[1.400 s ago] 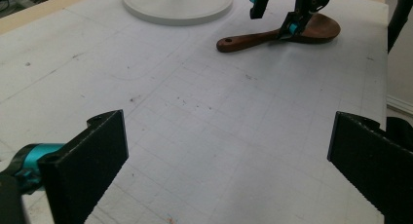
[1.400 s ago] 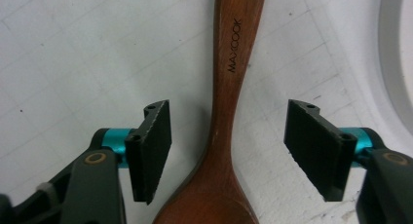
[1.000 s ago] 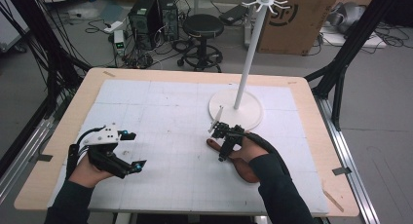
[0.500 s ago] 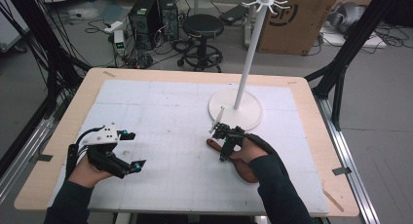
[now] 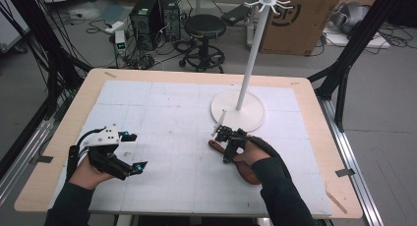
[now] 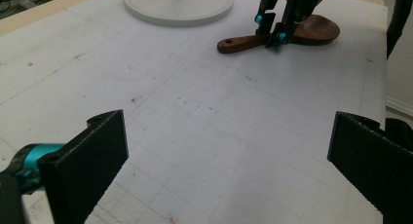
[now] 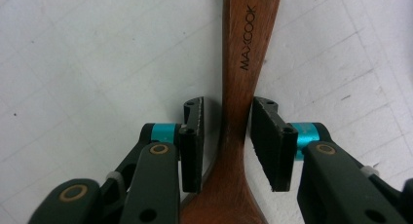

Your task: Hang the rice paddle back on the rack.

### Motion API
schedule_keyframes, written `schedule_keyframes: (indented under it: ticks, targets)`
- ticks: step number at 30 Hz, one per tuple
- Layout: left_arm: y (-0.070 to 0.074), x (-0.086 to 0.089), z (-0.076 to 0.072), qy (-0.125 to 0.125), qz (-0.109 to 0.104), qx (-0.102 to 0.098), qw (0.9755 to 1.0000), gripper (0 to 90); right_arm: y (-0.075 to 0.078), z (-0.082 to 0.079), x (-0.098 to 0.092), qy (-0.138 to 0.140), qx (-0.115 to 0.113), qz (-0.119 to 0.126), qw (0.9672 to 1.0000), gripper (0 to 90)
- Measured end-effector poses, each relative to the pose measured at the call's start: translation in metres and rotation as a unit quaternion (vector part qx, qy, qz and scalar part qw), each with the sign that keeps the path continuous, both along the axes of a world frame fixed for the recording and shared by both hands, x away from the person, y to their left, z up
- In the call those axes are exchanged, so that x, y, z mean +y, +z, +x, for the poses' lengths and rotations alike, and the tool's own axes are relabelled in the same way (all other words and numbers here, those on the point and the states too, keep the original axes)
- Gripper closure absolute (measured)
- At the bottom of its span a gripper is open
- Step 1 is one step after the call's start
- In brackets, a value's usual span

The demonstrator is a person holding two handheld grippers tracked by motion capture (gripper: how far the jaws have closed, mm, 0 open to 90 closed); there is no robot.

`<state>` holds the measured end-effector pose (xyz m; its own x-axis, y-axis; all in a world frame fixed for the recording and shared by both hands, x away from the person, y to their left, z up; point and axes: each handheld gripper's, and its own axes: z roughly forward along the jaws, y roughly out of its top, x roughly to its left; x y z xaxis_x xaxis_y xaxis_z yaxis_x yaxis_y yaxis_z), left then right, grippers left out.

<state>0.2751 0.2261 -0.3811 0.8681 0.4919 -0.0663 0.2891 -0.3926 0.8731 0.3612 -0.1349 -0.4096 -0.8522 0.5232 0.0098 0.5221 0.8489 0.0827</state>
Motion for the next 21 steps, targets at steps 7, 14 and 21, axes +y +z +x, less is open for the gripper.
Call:
schedule_keyframes:
  ticks: [7, 14, 21]
  targets:
    - [-0.0002, -0.0005, -0.0001, -0.002, 0.001, 0.001, 1.0000, 1.8, 0.0000, -0.0017, 0.0016, -0.007, 0.000, -0.006, 1.0000, 68.9]
    - [-0.0004, -0.0010, -0.0001, -0.003, 0.002, 0.003, 1.0000, 1.8, 0.0000, -0.0002, 0.0004, 0.009, 0.005, -0.003, 0.9999, 76.1]
    - [-0.0005, -0.0014, -0.0001, -0.004, 0.003, 0.002, 1.0000, 1.8, -0.0005, 0.0006, -0.0006, 0.016, 0.006, -0.001, 0.9998, 75.8]
